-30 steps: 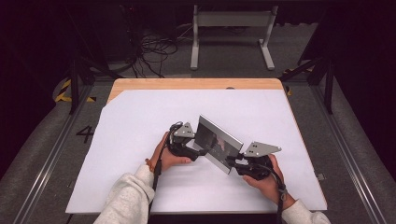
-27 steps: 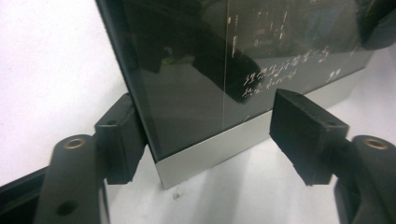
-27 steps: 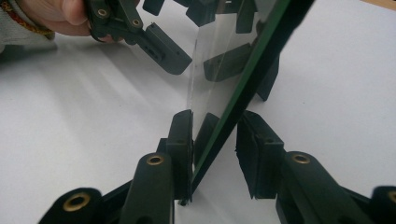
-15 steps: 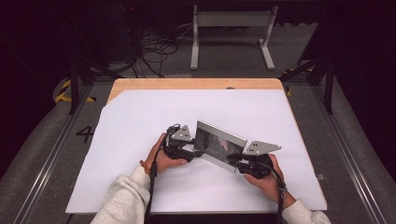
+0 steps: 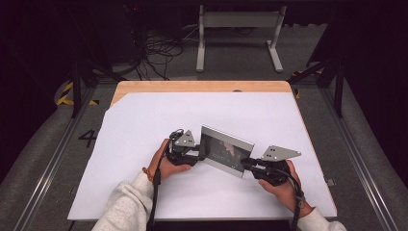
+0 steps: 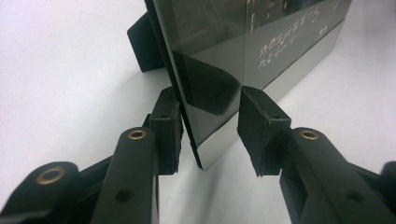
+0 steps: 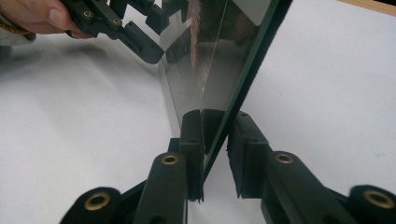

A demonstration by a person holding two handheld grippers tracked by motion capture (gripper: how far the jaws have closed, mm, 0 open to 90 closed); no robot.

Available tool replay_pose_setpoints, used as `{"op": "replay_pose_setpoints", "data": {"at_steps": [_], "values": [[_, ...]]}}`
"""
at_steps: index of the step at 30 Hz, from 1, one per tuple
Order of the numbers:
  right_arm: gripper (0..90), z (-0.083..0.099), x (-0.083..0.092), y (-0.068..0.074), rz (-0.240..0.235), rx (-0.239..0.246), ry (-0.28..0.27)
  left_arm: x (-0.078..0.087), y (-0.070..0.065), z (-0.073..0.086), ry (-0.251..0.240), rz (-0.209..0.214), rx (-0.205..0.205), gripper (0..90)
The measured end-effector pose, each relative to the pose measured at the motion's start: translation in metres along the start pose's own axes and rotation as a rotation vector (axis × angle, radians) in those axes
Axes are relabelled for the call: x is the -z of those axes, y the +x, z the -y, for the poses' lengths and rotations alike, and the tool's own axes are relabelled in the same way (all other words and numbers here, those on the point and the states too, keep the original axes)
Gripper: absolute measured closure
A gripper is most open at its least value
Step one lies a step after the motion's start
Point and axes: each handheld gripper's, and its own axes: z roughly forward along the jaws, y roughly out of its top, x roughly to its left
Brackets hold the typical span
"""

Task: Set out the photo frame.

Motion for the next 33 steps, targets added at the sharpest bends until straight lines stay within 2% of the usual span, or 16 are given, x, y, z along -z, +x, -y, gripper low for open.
{"op": "replay_pose_setpoints", "data": {"at_steps": [5,12,20,33], "values": [[79.2,0.001,-0.001,0.0,-0.006,-0.003,-0.004,0.001,0.0,0.001,-0.005,0.008,0.016,62.9],[78.9,0.001,-0.003,-0.001,-0.001,-0.016,-0.016,0.005,0.0,0.004,-0.002,0.002,0.013,65.7],[76.8,-0.002,-0.012,-0.003,-0.002,-0.031,-0.033,0.015,-0.003,0.01,0.014,-0.023,0.004,68.8],[72.7,-0.01,-0.027,0.0,-0.002,-0.034,-0.043,0.032,-0.013,0.022,0.03,-0.065,0.026,72.4]]}}
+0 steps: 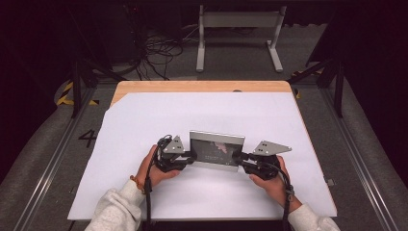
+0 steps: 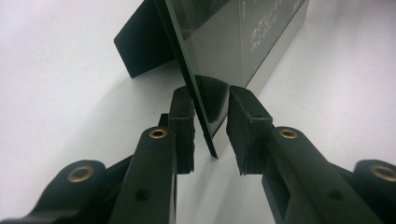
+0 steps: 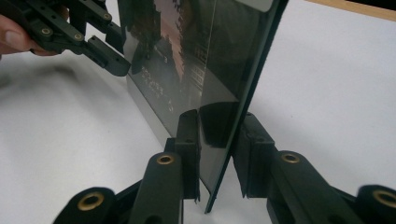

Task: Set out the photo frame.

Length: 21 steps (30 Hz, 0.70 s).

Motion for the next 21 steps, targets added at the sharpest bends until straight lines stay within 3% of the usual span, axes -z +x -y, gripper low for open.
{"op": "replay_pose_setpoints", "data": {"at_steps": [5,13,16,21], "values": [[71.9,-0.002,-0.005,0.002,-0.002,-0.001,-0.004,0.004,-0.002,0.005,-0.013,-0.015,0.024,72.9],[71.6,-0.003,-0.006,0.002,0.004,0.021,0.005,0.005,-0.004,0.006,-0.015,-0.034,0.029,72.7],[73.5,-0.001,-0.004,0.001,0.001,0.021,0.015,0.008,-0.003,0.006,-0.05,-0.038,0.044,66.4],[79.3,0.004,0.0,-0.001,-0.006,0.031,0.028,0.012,-0.005,0.006,-0.07,-0.04,0.031,68.9]]}}
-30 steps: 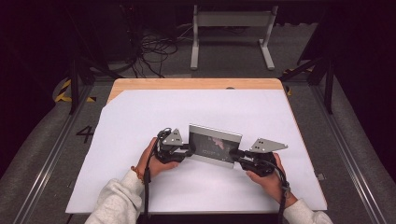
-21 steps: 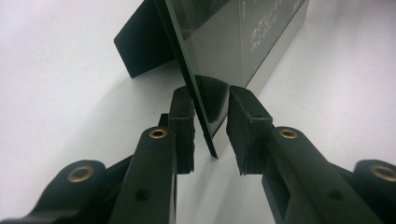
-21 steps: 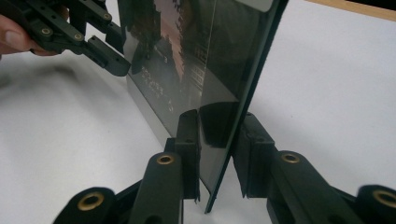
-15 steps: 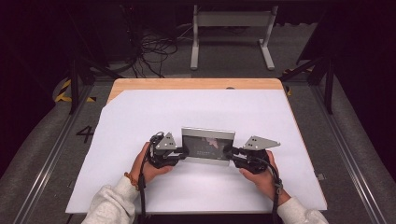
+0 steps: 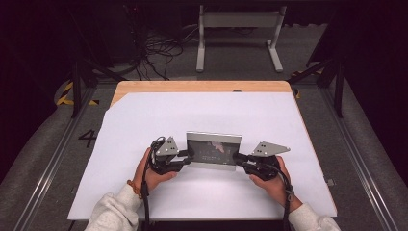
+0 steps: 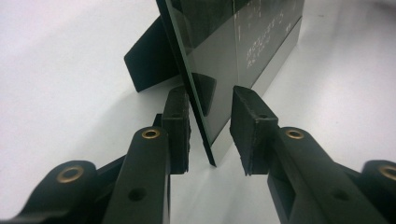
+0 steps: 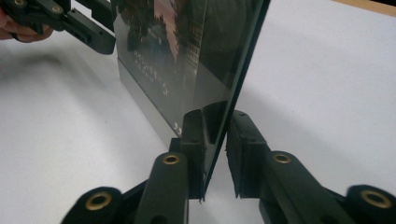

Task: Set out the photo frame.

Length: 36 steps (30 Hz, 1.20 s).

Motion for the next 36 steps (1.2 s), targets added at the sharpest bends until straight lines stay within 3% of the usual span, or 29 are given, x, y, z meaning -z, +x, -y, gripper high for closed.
{"op": "replay_pose_setpoints", "data": {"at_steps": [6,25,36], "values": [[80.5,0.0012,0.0009,-0.0004,0.003,0.008,0.004,0.0006,0.0012,0.001,-0.001,-0.005,0.008,75.1],[79.0,-0.0007,-0.0042,-0.0021,0.024,0.006,0.002,0.0,-0.0036,0.0037,0.02,-0.035,-0.01,77.0],[78.9,-0.0006,-0.0045,-0.0017,0.029,0.018,0.002,-0.0009,-0.0026,0.0039,0.019,-0.026,-0.01,76.7]]}}
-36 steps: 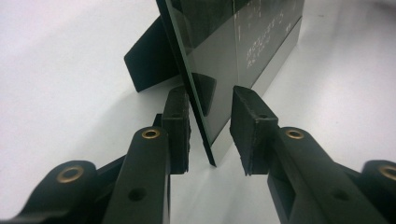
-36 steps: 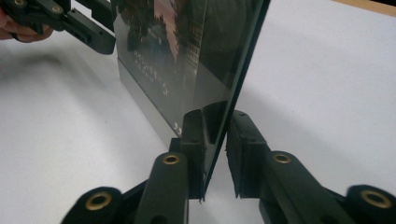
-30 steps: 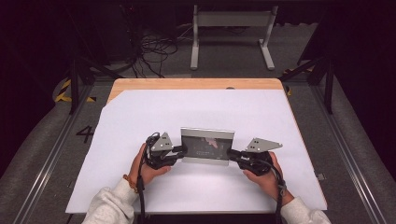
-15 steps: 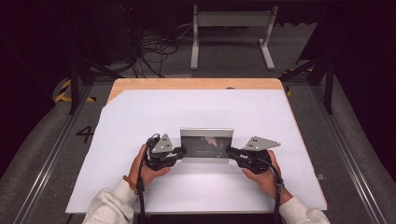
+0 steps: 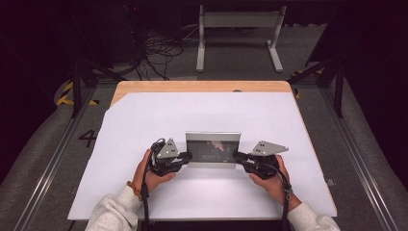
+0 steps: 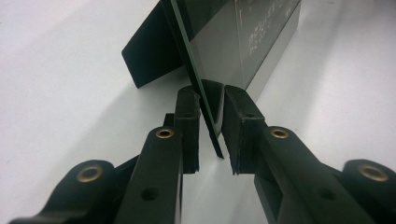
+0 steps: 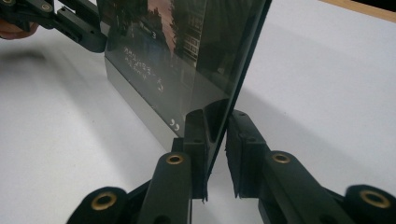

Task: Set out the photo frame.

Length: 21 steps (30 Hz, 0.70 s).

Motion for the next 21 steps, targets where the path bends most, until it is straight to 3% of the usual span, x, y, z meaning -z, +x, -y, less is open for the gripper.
{"op": "replay_pose_setpoints", "data": {"at_steps": [3,21], "values": [[79.0,-0.0005,0.0003,0.0012,0.011,0.021,0.006,-0.0001,0.0006,0.0001,-0.001,0.002,0.0,76.9],[81.5,0.001,0.004,-0.0005,0.015,0.036,0.013,0.0017,-0.0008,0.0017,0.007,-0.013,-0.017,77.7]]}}
